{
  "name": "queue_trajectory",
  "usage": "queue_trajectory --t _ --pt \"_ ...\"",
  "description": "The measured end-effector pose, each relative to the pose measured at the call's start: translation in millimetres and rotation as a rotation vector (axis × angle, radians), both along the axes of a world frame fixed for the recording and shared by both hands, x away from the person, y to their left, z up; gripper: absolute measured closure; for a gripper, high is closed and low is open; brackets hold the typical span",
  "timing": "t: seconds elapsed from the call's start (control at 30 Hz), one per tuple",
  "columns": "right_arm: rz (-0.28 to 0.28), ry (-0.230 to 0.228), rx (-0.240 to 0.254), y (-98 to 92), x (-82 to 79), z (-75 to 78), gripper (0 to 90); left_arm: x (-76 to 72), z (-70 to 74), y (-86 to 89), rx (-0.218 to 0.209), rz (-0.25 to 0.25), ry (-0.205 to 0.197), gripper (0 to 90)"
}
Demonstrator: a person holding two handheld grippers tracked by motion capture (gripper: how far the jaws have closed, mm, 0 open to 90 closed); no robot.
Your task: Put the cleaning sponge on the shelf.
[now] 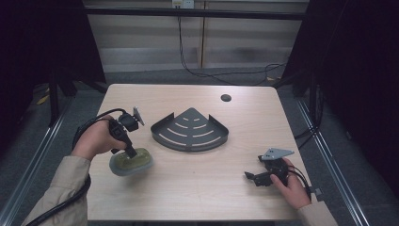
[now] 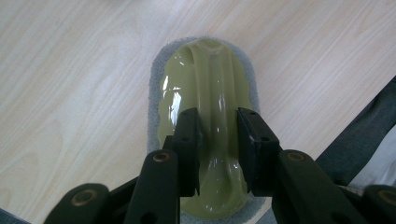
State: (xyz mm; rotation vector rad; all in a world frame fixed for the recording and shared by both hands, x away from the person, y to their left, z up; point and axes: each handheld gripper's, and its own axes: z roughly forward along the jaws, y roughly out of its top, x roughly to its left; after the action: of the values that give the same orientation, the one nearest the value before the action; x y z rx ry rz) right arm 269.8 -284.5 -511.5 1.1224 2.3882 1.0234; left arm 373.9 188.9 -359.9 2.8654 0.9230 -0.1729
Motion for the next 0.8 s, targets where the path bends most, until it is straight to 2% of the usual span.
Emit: queue_trajectory --t 0.3,0.8 --pt "0.0 0.0 0.0 0.0 0.0 0.0 10.3 6.6 10.2 -2.3 -0.009 0.007 -0.005 70.1" --pt "0.0 0.0 0.001 0.0 0.0 0.0 10.3 20.2 21.9 -8.6 0.001 0.015 0.004 70.1"
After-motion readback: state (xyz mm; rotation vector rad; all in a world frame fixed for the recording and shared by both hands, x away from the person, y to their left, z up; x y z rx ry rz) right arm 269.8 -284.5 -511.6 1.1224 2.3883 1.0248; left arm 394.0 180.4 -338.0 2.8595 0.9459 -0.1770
